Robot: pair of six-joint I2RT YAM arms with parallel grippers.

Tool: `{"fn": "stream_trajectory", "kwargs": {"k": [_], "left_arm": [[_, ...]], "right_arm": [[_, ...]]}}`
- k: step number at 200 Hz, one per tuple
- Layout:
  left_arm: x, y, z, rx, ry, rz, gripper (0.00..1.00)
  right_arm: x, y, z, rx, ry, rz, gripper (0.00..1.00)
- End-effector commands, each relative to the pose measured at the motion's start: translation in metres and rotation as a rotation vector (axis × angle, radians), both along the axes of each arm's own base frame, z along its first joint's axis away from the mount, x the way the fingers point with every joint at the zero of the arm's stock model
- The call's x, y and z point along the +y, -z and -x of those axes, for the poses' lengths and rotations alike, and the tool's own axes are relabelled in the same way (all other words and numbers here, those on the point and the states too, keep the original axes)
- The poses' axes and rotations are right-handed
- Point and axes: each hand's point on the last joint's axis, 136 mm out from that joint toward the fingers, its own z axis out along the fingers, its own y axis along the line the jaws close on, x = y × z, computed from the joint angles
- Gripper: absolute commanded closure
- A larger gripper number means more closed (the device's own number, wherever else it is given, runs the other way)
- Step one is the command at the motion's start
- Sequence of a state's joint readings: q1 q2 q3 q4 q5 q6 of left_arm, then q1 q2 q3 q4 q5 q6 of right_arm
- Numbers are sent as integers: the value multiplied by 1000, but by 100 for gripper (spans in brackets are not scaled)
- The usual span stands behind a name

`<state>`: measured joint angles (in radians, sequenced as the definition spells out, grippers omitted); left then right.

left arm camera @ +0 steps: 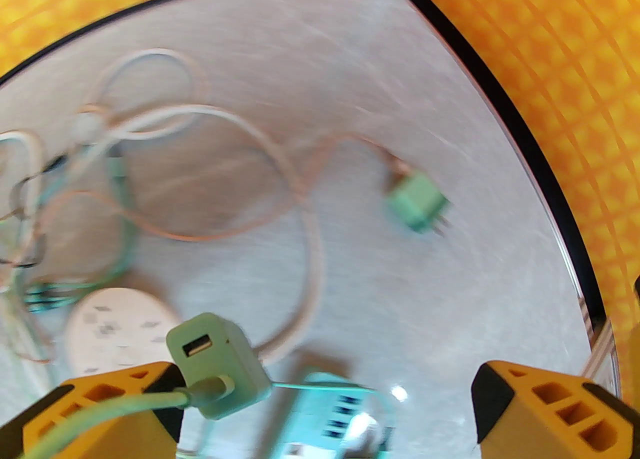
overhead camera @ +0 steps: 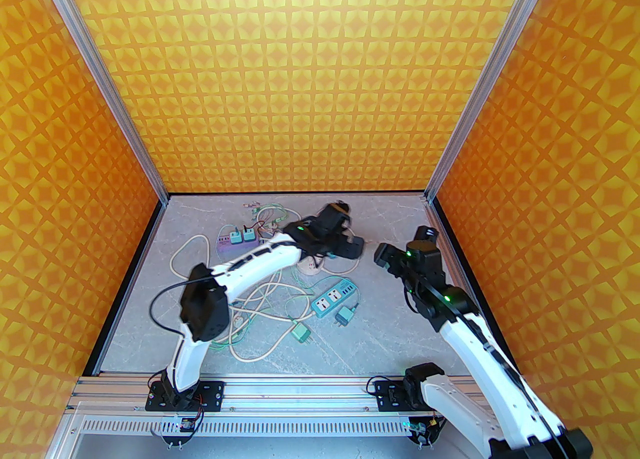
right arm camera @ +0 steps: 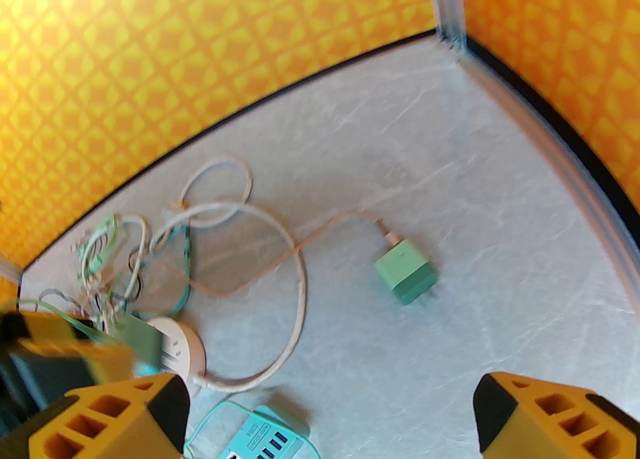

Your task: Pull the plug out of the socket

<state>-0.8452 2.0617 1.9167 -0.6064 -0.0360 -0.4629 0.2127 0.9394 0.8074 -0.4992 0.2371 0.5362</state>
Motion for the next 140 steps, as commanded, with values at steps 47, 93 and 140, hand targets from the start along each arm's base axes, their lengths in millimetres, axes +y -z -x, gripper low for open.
{"fn": "stream_trajectory", "kwargs": {"k": [47,93,140], "left_arm": [[-43,-3,7,37,68,133,1],[-103,19,25,147,155,264,0],[-159,36,38,208,230,350,1]], "right_arm": [[6,9,-8,13,-15,-27,1],[-41,-24,23,-41,189,98,2],[-54,-42,43,-105,233,115,1]]}}
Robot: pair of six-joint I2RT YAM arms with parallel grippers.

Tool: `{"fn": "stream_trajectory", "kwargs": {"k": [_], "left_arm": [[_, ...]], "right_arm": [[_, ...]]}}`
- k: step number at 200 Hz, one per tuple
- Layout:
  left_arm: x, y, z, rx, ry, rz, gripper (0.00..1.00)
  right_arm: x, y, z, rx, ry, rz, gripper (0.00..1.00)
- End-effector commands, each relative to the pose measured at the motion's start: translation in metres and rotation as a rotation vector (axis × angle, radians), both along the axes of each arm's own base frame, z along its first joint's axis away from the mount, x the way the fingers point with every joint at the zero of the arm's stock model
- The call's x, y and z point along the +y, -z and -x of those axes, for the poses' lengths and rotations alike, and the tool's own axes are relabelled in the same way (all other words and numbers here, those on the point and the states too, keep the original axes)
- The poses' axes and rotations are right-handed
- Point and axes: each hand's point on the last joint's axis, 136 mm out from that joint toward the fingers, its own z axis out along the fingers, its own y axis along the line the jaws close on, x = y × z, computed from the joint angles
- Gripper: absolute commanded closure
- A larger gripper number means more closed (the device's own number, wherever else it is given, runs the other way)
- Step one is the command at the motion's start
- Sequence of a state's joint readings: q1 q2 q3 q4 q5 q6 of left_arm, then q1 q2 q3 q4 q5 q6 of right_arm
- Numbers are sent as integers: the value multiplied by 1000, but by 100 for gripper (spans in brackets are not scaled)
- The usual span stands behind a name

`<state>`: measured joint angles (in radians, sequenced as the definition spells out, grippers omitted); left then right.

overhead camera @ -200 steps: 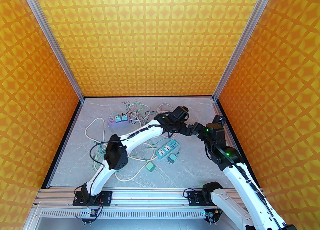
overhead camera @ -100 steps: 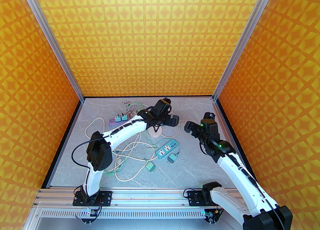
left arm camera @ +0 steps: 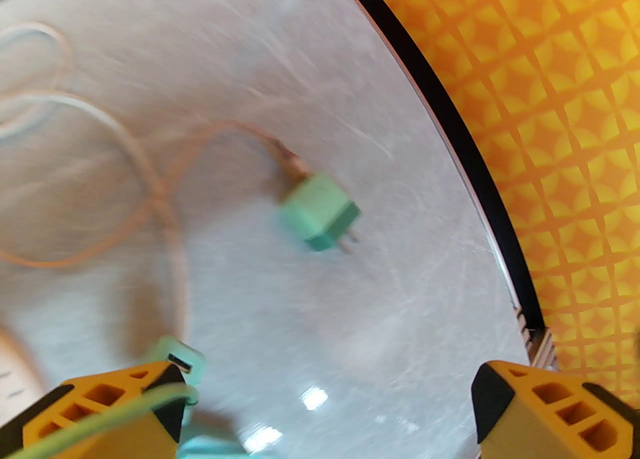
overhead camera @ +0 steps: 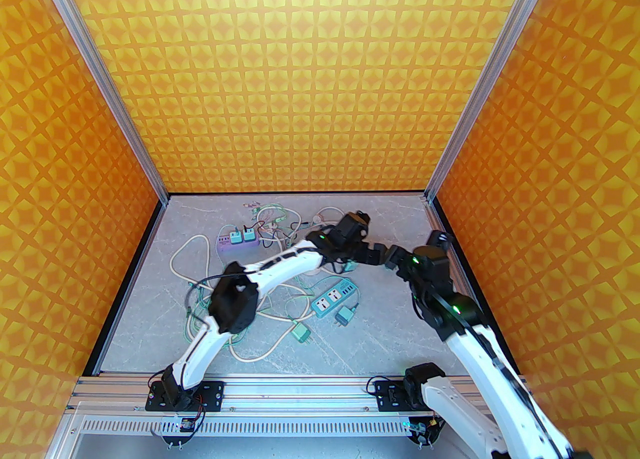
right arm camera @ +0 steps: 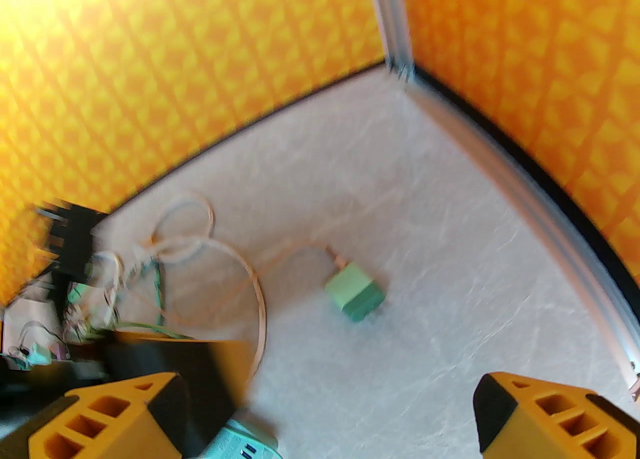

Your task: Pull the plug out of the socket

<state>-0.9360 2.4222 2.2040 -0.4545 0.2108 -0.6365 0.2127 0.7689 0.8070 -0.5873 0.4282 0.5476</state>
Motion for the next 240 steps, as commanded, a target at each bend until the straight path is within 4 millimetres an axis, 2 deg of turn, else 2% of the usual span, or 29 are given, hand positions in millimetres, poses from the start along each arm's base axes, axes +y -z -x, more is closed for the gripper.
{"fn": "stream_trajectory", "kwargs": {"k": [1,29,64,89,103,132,154,176,205,240], "left_arm": [[-34,-25,15,23,59,124,1],[-55,-44,21,1,86,194,1],[-56,-64,20,-15,82,232,2],[-56,-87,23,-47,97,263,2],[-53,-79,20,-51,91,238,2],[-38,-19,11,67,35,140,2],[-23,17,20,128,30,43,2],[-8,34,30,160,38,-28,3],[6,20,38,135,50,-27,3],[22,-22,37,43,34,-13,3]], "right_arm": [[-15,-8,11,-2,71,34,2],[-18,-10,14,-12,85,35,1],[-20,-10,15,-13,97,44,2],[-20,-9,14,-16,97,40,1],[-19,-8,13,-16,95,39,1],[-19,-7,13,-12,93,39,1],[-19,-4,13,-6,91,41,2],[-17,-3,11,-6,86,37,1],[-14,2,7,1,75,27,2],[-6,6,2,4,35,11,1]]}}
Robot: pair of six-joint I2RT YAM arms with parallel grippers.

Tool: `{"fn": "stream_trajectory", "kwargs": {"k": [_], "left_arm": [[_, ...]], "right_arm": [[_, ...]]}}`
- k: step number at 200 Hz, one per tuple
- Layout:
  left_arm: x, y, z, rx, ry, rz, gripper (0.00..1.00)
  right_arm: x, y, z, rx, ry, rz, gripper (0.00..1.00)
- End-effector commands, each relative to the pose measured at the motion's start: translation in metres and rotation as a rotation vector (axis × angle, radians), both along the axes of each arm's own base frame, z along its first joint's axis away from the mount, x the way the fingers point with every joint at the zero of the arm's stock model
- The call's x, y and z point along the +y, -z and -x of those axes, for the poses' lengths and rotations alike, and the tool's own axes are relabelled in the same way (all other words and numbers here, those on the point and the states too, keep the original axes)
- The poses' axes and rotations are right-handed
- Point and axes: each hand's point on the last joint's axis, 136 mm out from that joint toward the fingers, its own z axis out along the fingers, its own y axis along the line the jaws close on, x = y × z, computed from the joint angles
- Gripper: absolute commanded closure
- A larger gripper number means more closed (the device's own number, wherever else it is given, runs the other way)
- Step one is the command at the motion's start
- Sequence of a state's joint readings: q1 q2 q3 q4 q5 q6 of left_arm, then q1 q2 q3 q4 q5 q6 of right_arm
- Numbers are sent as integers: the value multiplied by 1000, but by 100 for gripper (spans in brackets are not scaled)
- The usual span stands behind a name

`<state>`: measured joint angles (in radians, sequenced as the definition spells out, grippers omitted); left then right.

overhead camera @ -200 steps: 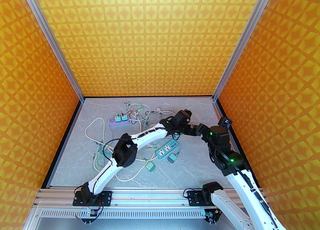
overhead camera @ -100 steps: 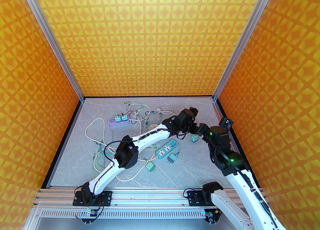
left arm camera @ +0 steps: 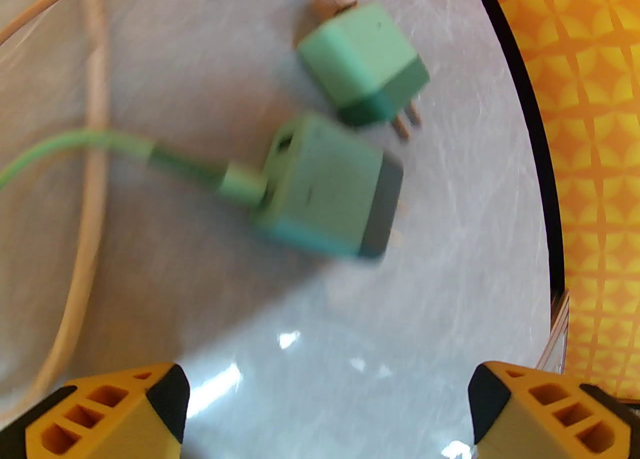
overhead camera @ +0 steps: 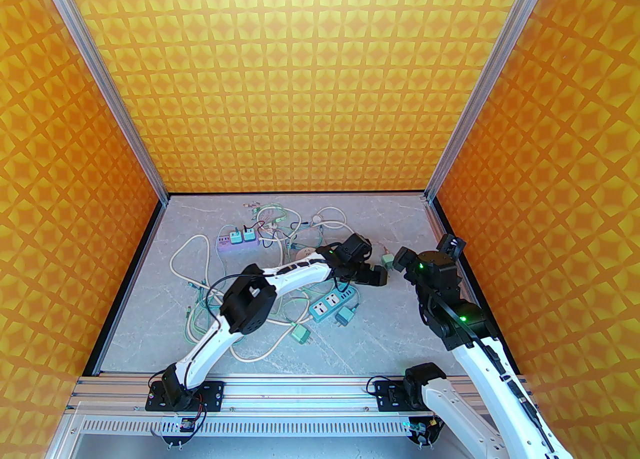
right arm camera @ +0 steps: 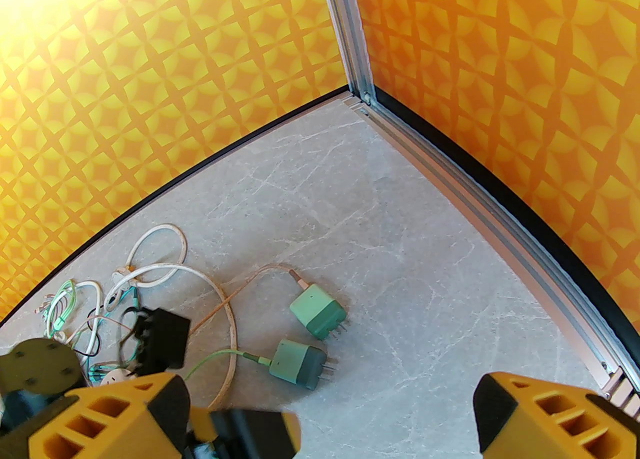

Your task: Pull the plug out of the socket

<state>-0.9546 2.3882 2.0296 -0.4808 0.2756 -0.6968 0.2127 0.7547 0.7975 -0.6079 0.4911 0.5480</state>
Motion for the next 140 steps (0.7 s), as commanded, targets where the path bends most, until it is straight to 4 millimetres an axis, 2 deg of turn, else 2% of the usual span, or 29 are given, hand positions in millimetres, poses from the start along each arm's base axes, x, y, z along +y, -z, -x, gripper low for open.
{"fn": "stream_trajectory", "kwargs": {"k": [1,36,61,94,140], "left_arm": [[5,-80,-4,-135,7,86,3],[27,-121,-13,-202,-33,116,1],[54,-136,-25,-258,-84,98,1],[110,-141,-47,-312,-182,32,1],[204,-142,-74,-379,-346,-74,1]], "right_arm": [[5,4,-5,-4,-19,-25,2],[17,4,-11,2,-84,-47,1],[38,6,-21,-2,-190,-92,1],[82,12,-39,-4,-394,-202,1],[138,22,-60,21,-577,-249,2]]}}
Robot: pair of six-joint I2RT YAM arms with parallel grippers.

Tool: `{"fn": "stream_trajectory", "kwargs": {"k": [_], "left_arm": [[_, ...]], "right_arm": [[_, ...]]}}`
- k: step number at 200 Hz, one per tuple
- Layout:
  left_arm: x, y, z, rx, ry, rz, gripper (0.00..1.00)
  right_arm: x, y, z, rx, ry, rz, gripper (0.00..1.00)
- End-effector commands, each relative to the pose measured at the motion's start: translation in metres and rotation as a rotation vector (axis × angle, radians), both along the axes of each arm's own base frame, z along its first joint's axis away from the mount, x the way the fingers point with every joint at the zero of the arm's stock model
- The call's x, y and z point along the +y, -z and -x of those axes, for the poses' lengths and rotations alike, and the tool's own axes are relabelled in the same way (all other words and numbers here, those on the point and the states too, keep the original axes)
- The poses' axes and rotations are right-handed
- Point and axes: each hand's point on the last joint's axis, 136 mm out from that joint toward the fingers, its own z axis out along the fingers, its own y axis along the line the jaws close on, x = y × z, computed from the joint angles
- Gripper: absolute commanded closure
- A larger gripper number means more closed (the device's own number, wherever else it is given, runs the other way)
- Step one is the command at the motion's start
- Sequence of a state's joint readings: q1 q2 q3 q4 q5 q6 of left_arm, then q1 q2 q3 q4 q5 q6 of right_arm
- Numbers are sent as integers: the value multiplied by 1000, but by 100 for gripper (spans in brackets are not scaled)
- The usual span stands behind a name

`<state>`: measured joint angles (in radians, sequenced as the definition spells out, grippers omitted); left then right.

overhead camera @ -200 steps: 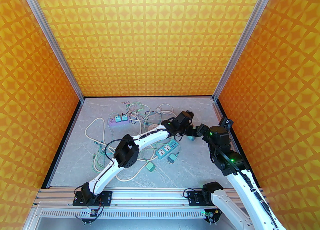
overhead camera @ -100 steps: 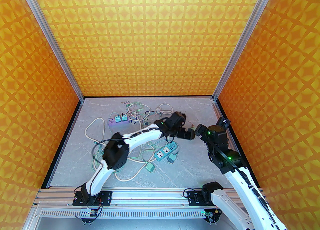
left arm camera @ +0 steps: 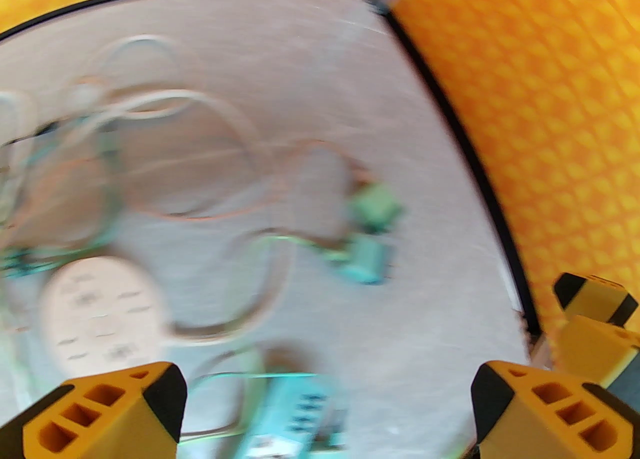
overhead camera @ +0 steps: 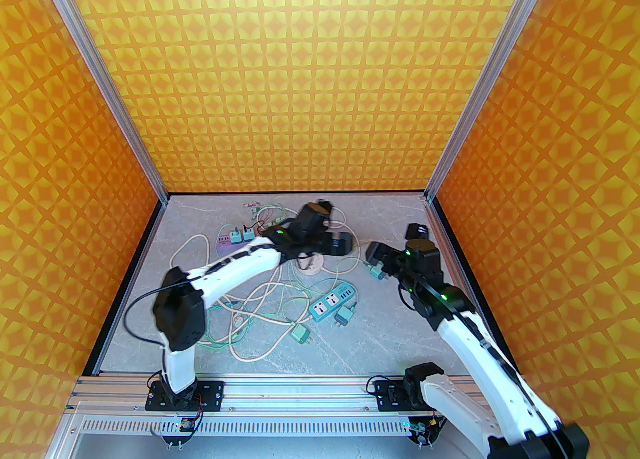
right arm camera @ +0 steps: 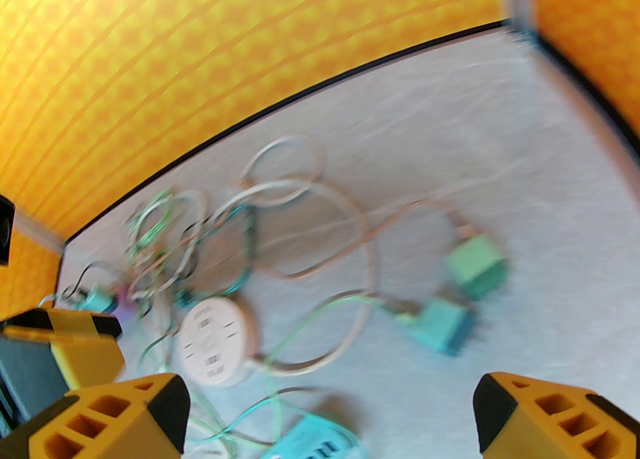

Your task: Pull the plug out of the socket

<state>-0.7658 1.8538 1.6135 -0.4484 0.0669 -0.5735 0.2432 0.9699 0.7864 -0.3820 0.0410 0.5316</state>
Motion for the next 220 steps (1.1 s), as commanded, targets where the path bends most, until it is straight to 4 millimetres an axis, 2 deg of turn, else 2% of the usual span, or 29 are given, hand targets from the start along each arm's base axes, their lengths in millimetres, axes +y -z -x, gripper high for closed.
{"fn": "stream_trajectory", "kwargs": {"k": [1,5,13,17,41,76,104,129,168,220], "left_arm": [[52,-12,-18,-78,-103,-58,1],[61,-5,-19,-71,-116,-75,1],[75,-4,-20,-73,-139,-86,1],[92,-2,-29,-70,-177,-95,1],[143,5,-41,-98,-255,-137,1],[207,26,-52,-76,-378,-175,0],[246,56,-56,-36,-454,-231,13],[271,78,-59,-2,-513,-285,21],[299,88,-73,-7,-579,-352,35],[310,96,-96,-1,-596,-378,35]], "right_arm": [[43,-8,-10,-45,-158,-42,2],[50,-7,-12,-41,-175,-39,2],[60,-4,-15,-35,-198,-34,2],[65,-3,-17,-31,-207,-31,1],[96,3,-26,-15,-273,-25,2],[139,13,-35,13,-359,34,1],[165,18,-41,27,-411,40,2],[189,23,-44,39,-461,48,2],[212,32,-45,59,-506,55,2],[217,43,-43,83,-522,61,2]]}}
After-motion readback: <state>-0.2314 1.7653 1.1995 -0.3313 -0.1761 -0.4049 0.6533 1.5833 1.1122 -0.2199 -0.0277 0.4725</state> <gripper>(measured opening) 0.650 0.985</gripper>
